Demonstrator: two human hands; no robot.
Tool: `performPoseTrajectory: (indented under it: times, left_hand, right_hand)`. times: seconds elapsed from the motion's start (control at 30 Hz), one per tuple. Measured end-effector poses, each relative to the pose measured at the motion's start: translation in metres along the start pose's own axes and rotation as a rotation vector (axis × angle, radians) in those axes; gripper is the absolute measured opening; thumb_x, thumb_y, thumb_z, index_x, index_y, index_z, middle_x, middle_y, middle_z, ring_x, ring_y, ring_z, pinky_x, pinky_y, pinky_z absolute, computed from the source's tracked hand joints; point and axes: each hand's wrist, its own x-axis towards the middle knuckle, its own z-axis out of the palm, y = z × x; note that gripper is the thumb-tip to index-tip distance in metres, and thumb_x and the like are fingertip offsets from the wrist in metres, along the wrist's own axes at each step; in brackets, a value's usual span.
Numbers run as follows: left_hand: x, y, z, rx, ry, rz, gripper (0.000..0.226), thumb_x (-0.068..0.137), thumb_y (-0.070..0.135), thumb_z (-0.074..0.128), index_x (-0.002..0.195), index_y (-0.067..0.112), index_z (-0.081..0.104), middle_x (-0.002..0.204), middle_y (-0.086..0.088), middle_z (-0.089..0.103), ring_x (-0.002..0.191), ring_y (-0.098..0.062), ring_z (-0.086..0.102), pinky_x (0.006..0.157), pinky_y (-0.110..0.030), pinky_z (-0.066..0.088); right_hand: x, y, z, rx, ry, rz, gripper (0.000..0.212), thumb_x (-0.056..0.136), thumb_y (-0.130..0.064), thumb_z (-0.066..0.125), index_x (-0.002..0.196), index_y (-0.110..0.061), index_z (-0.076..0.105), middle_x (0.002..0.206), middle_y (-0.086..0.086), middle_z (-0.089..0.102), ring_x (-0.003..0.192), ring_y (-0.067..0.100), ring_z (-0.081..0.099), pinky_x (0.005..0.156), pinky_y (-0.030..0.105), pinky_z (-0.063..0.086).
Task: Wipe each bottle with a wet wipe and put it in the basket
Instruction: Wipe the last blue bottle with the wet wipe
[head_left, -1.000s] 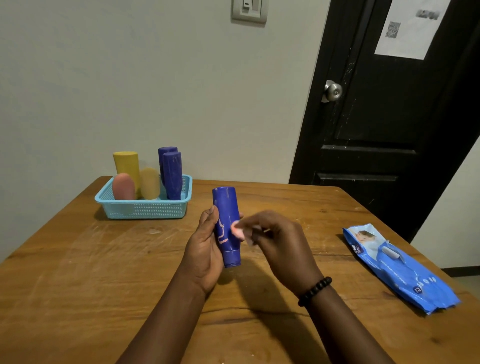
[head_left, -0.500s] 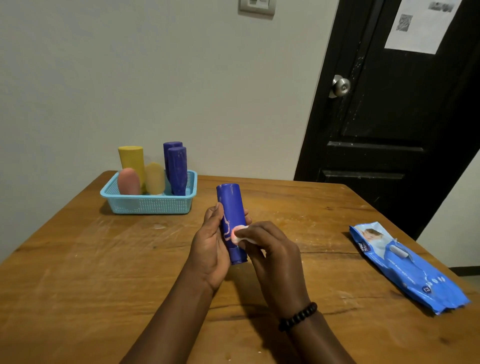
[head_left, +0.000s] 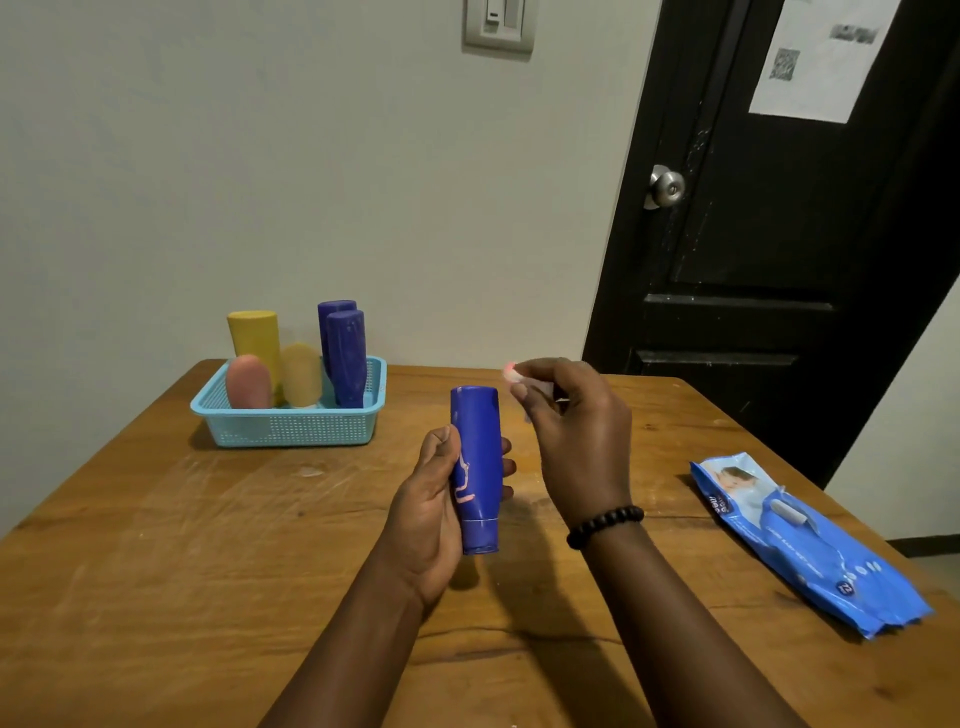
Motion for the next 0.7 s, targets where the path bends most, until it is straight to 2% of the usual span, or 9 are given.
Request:
performPoseTrajectory:
  times: [0.1, 0.2, 0.33, 0.4, 0.5, 0.53, 0.6, 0.67, 0.7]
  left_hand:
    - [0.002, -0.002, 0.002, -0.033, 0.000, 0.020, 0.034, 0.096, 0.031, 0.050, 0.126, 0.015, 0.057, 0.110, -0.012, 0.072, 0.092, -0.021, 0.071, 0.080, -0.038, 0.058]
    - [0.002, -0.004, 0.001, -0.128, 0.018, 0.025, 0.030, 0.090, 0.027, 0.055, 0.116, 0.013, 0.060, 0.108, -0.012, 0.070, 0.091, -0.018, 0.069, 0.078, -0.035, 0.060]
    - [0.001, -0.003, -0.004, -0.120, 0.068, -0.019, 0.051, 0.092, 0.036, 0.056, 0.134, 0.009, 0.052, 0.113, -0.022, 0.069, 0.096, -0.026, 0.068, 0.085, -0.042, 0.056]
    - [0.002, -0.003, -0.007, -0.078, 0.091, -0.021, 0.055, 0.094, 0.039, 0.055, 0.138, 0.008, 0.050, 0.115, -0.022, 0.069, 0.098, -0.027, 0.069, 0.085, -0.041, 0.057]
    - [0.002, -0.001, -0.008, 0.007, 0.077, 0.018, 0.052, 0.094, 0.038, 0.054, 0.137, 0.010, 0.050, 0.119, -0.020, 0.069, 0.102, -0.027, 0.070, 0.084, -0.040, 0.058]
    - [0.002, 0.000, -0.007, 0.055, 0.053, 0.043, 0.048, 0.094, 0.036, 0.054, 0.136, 0.013, 0.051, 0.120, -0.018, 0.069, 0.104, -0.026, 0.069, 0.085, -0.041, 0.057]
    - [0.001, 0.001, -0.002, 0.197, -0.004, 0.101, 0.043, 0.093, 0.030, 0.055, 0.134, 0.019, 0.051, 0.123, -0.011, 0.069, 0.111, -0.024, 0.067, 0.091, -0.041, 0.054]
    - [0.000, -0.001, -0.001, 0.337, -0.052, 0.151, 0.046, 0.090, 0.025, 0.060, 0.135, 0.024, 0.051, 0.126, -0.002, 0.068, 0.118, -0.020, 0.064, 0.098, -0.041, 0.050]
    - [0.000, -0.002, -0.001, 0.413, -0.070, 0.175, 0.049, 0.088, 0.025, 0.062, 0.136, 0.027, 0.051, 0.127, 0.002, 0.067, 0.121, -0.017, 0.063, 0.101, -0.040, 0.048]
  right_hand:
    - [-0.022, 0.004, 0.001, 0.033, -0.123, -0.056, 0.019, 0.086, -0.013, 0.069, 0.105, -0.016, 0.066, 0.102, -0.010, 0.061, 0.096, -0.011, 0.056, 0.071, 0.003, 0.047]
    - [-0.051, 0.014, 0.002, -0.023, -0.165, -0.106, 0.022, 0.086, -0.015, 0.066, 0.107, -0.021, 0.066, 0.109, -0.011, 0.062, 0.102, -0.001, 0.058, 0.082, 0.015, 0.052]
    - [-0.082, 0.020, -0.005, -0.029, -0.189, -0.171, 0.023, 0.084, -0.016, 0.067, 0.106, -0.022, 0.069, 0.108, -0.012, 0.065, 0.103, -0.001, 0.059, 0.085, 0.014, 0.050]
    - [-0.090, 0.022, -0.011, -0.017, -0.271, -0.170, 0.026, 0.082, -0.011, 0.072, 0.105, -0.022, 0.071, 0.106, -0.012, 0.066, 0.102, -0.002, 0.058, 0.083, 0.011, 0.048]
    - [-0.088, 0.022, -0.020, 0.019, -0.375, -0.137, 0.022, 0.084, -0.016, 0.069, 0.105, -0.024, 0.072, 0.107, -0.014, 0.066, 0.103, -0.002, 0.058, 0.081, 0.011, 0.048]
    - [-0.084, 0.020, -0.022, 0.068, -0.345, -0.100, 0.021, 0.086, -0.016, 0.067, 0.105, -0.023, 0.071, 0.107, -0.015, 0.066, 0.103, -0.001, 0.060, 0.080, 0.012, 0.050]
    - [-0.068, 0.011, -0.026, 0.182, -0.175, 0.045, 0.019, 0.089, -0.021, 0.064, 0.107, -0.025, 0.069, 0.106, -0.016, 0.065, 0.101, 0.003, 0.061, 0.077, 0.017, 0.052]
    - [-0.045, 0.001, -0.031, 0.279, -0.018, 0.191, 0.018, 0.091, -0.026, 0.062, 0.108, -0.028, 0.067, 0.105, -0.015, 0.065, 0.098, 0.004, 0.061, 0.072, 0.021, 0.055]
    - [-0.033, -0.003, -0.034, 0.299, 0.009, 0.224, 0.018, 0.091, -0.028, 0.062, 0.108, -0.028, 0.068, 0.105, -0.014, 0.065, 0.096, 0.004, 0.061, 0.071, 0.022, 0.056]
